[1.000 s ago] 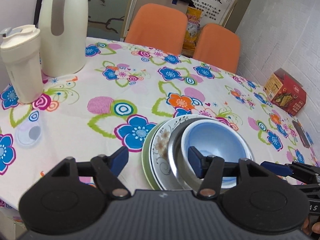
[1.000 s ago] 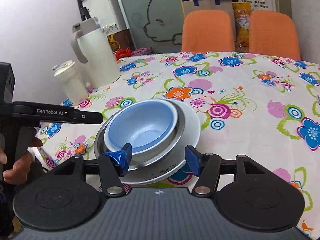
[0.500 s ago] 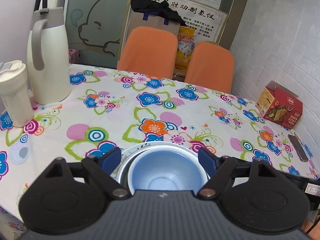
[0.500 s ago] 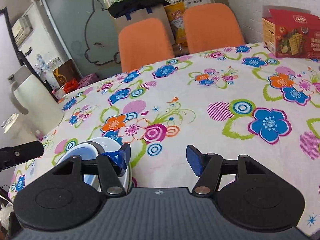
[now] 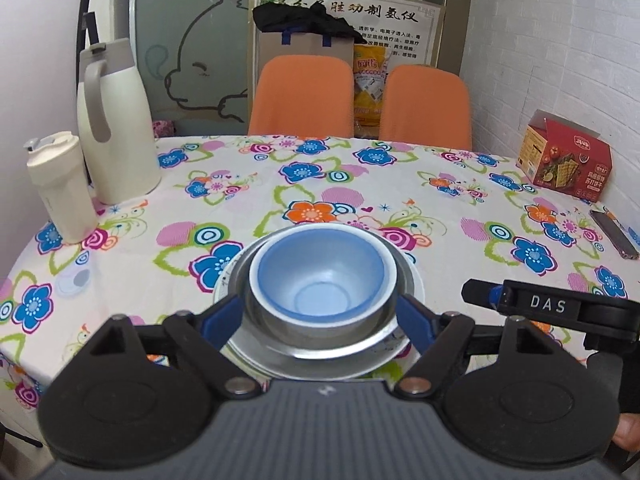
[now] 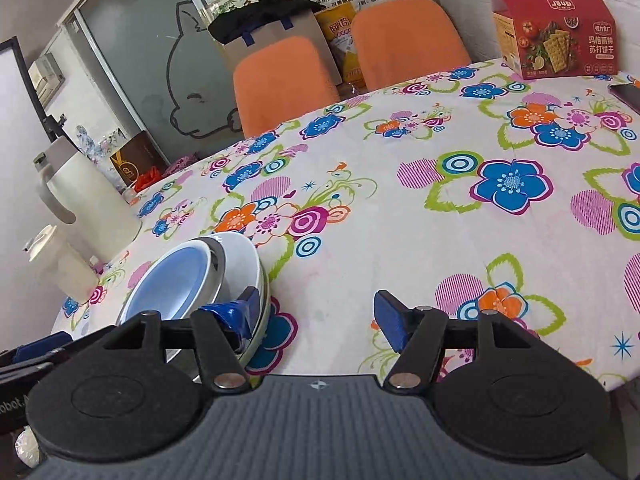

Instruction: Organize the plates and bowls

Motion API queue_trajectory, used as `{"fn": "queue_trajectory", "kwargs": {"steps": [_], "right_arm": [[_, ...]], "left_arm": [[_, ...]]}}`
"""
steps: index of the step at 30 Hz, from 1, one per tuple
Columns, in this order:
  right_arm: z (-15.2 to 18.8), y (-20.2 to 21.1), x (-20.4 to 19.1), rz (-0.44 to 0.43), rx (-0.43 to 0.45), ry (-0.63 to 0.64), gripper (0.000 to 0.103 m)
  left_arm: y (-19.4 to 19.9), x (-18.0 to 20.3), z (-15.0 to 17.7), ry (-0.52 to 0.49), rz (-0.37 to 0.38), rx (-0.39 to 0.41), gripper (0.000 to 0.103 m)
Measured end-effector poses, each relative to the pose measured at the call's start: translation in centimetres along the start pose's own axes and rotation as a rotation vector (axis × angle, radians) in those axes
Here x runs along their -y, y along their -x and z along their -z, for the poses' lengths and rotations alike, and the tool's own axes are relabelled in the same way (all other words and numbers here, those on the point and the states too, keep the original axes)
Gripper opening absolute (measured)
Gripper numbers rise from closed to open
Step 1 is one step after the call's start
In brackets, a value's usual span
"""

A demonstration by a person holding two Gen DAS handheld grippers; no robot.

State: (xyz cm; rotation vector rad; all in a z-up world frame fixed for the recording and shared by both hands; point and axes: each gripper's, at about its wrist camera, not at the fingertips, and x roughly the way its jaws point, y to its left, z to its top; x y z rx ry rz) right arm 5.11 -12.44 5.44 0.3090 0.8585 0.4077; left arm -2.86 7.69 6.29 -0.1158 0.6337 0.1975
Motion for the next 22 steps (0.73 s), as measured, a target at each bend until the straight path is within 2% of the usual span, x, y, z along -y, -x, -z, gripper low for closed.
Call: {"fn": "queue_trajectory", "kwargs": {"steps": [6,12,16,22], "right_arm": [[1.5,1.6,-0.4,-0.003,0.018,0.032,0.05],[3.2,2.0,-0.3,0.048,0.009,0.065,0.051],[3.8,2.1,-0.1,0.056,0.001,0.068,0.051],[3.8,2.2,-0.3,0.054,0.01,0.075,0.052]], "left_arm": [[1.7,1.0,2.4,-0.035,0.004,0.018,0.079],[1.9,1.4,4.2,-0.05,0.024,-0.009,0.079],[1.8,1.6,4.6,-0.055,0.04,-0.022,0.079],[2.2,1.9,4.6,-0.067,0.045,0.023,0.079]]}}
